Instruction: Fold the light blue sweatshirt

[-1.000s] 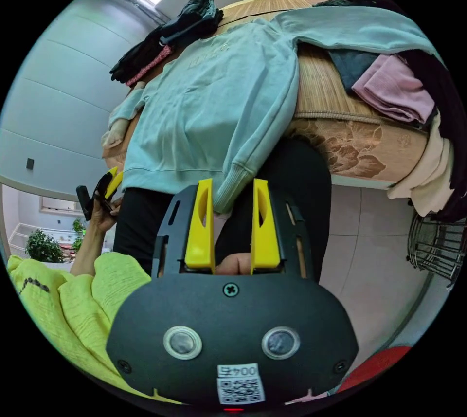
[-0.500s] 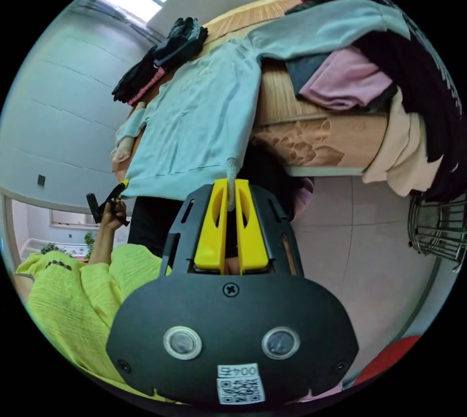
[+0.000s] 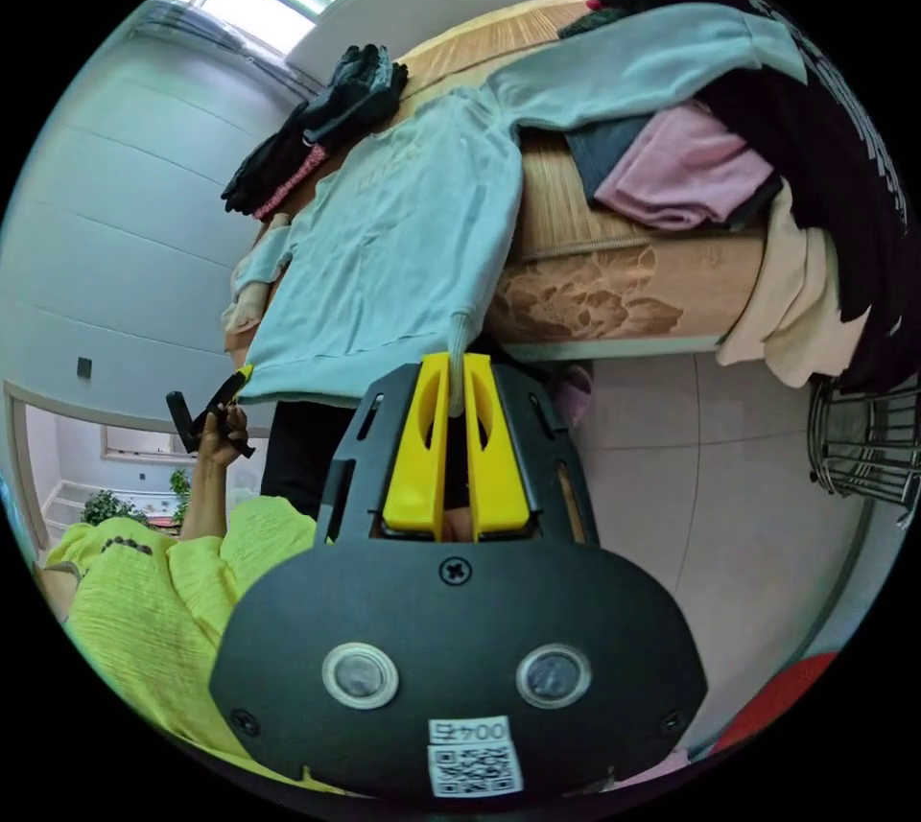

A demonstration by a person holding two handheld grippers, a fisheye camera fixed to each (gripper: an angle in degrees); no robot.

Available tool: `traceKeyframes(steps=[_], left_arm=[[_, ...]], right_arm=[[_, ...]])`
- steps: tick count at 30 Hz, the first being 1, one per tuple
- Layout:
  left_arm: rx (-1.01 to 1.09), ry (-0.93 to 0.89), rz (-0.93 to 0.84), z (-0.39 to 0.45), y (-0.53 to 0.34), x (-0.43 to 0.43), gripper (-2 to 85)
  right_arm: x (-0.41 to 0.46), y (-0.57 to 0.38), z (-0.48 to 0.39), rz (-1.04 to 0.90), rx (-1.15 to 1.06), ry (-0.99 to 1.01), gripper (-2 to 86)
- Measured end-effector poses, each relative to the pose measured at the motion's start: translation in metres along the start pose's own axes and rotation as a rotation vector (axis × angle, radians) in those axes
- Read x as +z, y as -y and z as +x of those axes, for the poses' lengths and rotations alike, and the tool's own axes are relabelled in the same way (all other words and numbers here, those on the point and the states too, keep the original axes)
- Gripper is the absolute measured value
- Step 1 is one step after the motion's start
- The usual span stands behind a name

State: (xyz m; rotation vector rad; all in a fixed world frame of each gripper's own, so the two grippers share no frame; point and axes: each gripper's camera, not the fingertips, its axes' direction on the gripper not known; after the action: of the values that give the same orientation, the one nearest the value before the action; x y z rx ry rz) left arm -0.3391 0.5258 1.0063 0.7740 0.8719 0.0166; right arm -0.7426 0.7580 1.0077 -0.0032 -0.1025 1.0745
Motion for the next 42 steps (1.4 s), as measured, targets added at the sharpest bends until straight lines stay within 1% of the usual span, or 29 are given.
traceKeyframes(steps=[2,4,6,8,9,11,13,16,18,19,20,21,23,24,26,27,29,30,31,32,33,34,35,36,38,39,41,42], left_arm=[[-0.009,0.026,-0.057,-0.010,-0.009,0.012,2.9],[-0.038,0.035,-0.060,-0.022,-0.022,0.012,3.8],[-0.082,0.005,0.013,-0.036,-0.038,-0.001,5.4],[-0.133,-0.041,0.112,-0.057,-0.057,-0.018,9.9],[-0.149,-0.052,0.120,-0.063,-0.061,-0.019,11.3],[-0.196,-0.122,0.071,-0.079,-0.068,0.000,17.3],[-0.194,-0.176,0.018,-0.079,-0.069,0.022,18.9],[-0.153,-0.231,0.042,-0.060,-0.067,0.048,18.5],[-0.127,-0.227,0.037,-0.043,-0.060,0.061,15.8],[-0.090,-0.176,-0.004,-0.028,-0.053,0.068,13.0],[-0.043,-0.102,-0.024,-0.010,-0.045,0.068,10.6],[-0.022,-0.080,-0.012,-0.001,-0.041,0.064,9.6],[-0.003,0.005,0.067,0.021,-0.032,0.033,6.5],[-0.003,0.019,0.071,0.022,-0.030,0.026,6.1],[-0.021,0.063,0.021,0.015,-0.027,0.016,4.4],[-0.037,0.085,-0.002,0.011,-0.029,0.017,4.0],[-0.141,0.121,-0.098,-0.008,-0.035,0.013,3.1],[-0.163,0.117,-0.084,-0.009,-0.036,0.006,2.9],[-0.175,0.109,-0.010,-0.004,-0.037,-0.015,2.6],[-0.150,0.101,0.066,0.010,-0.031,-0.033,2.5],[-0.132,0.100,0.093,0.019,-0.025,-0.039,2.4],[-0.079,0.102,0.117,0.040,-0.007,-0.041,2.2],[-0.004,0.107,0.111,0.066,0.020,-0.033,2.0],[0.038,0.110,0.102,0.081,0.034,-0.025,1.9],[0.207,0.150,0.052,0.143,0.091,0.025,1.1],[0.251,0.173,0.037,0.160,0.104,0.041,0.9],[0.393,0.322,-0.030,0.215,0.148,0.117,0.5],[0.414,0.348,-0.046,0.225,0.157,0.135,0.4]], right_arm=[[0.015,-0.003,0.012,-0.050,0.041,0.001,4.1],[0.029,-0.010,0.027,-0.078,0.078,0.033,4.9],[0.032,-0.022,0.041,-0.054,0.111,0.087,8.8],[0.028,-0.031,0.047,-0.002,0.113,0.132,13.1],[0.028,-0.035,0.053,0.016,0.116,0.178,15.5],[0.034,-0.038,0.064,0.044,0.153,0.257,16.5],[0.045,-0.039,0.074,0.056,0.201,0.353,17.3],[0.071,-0.040,0.079,0.046,0.269,0.456,16.7],[0.084,-0.039,0.066,0.034,0.266,0.504,12.5],[0.086,-0.038,0.061,0.025,0.257,0.508,10.0],[0.085,-0.035,0.050,0.013,0.242,0.476,4.9],[0.077,-0.033,0.038,0.025,0.239,0.394,4.5],[0.061,-0.031,0.020,0.072,0.211,0.305,4.2],[0.055,-0.030,0.009,0.069,0.207,0.252,4.3],[0.062,-0.030,-0.002,0.012,0.226,0.191,4.8],[0.072,-0.031,-0.007,-0.032,0.254,0.192,5.5],[0.076,-0.034,-0.016,-0.054,0.282,0.208,6.8],[0.068,-0.036,-0.027,-0.029,0.276,0.166,6.9],[0.062,-0.037,-0.034,-0.010,0.265,0.131,6.9],[0.048,-0.037,-0.049,0.027,0.230,0.033,5.7],[0.035,-0.033,-0.067,0.073,0.181,-0.104,3.8],[0.029,-0.030,-0.077,0.099,0.150,-0.180,2.5],[0.022,-0.021,-0.099,0.157,0.071,-0.313,0.8],[0.020,-0.008,-0.121,0.197,-0.015,-0.389,0.1],[0.027,0.018,-0.153,0.230,-0.131,-0.465,-0.4],[0.037,0.036,-0.173,0.249,-0.197,-0.507,-0.5],[0.063,0.064,-0.198,0.253,-0.276,-0.588,-0.6],[0.087,0.083,-0.209,0.211,-0.309,-0.640,-0.7]])
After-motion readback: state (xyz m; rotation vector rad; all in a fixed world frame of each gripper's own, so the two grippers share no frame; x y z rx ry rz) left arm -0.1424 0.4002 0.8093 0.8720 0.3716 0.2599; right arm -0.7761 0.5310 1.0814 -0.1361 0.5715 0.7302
